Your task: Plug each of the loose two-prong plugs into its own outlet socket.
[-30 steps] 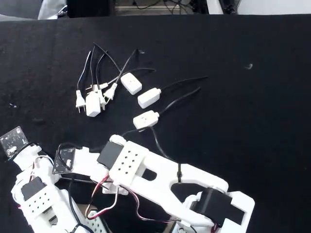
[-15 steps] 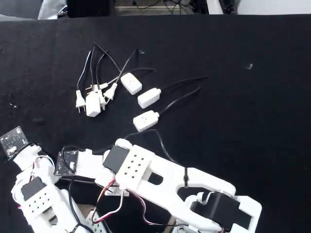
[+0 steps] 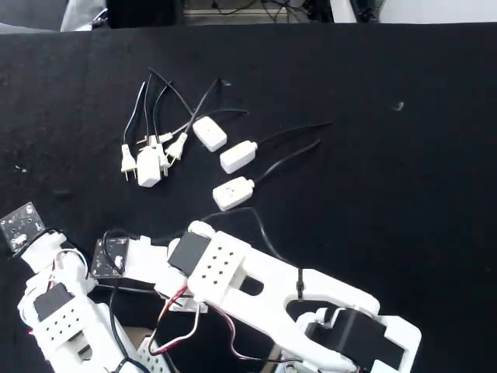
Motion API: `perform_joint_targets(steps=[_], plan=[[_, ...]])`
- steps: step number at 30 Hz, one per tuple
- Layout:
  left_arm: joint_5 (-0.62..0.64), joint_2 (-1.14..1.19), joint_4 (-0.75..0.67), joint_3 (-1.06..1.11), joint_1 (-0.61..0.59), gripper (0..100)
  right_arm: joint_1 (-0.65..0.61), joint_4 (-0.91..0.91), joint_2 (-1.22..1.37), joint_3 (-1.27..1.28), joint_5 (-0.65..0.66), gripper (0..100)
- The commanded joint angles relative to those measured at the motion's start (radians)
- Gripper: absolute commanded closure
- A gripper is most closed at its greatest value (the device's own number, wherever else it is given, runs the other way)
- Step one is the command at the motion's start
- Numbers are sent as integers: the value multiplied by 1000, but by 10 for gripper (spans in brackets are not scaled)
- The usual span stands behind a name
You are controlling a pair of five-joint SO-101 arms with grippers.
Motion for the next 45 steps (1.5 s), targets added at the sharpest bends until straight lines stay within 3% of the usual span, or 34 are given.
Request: perform_joint_targets(steps=[1, 27, 45], plan=[[8, -6, -14, -24, -8, 967, 12, 15, 27, 117, 3, 988], [8, -6, -14, -24, -8, 967, 14, 54, -79, 125, 2, 988], [8, -6, -14, -24, -8, 967, 14, 26, -5, 54, 3, 988]])
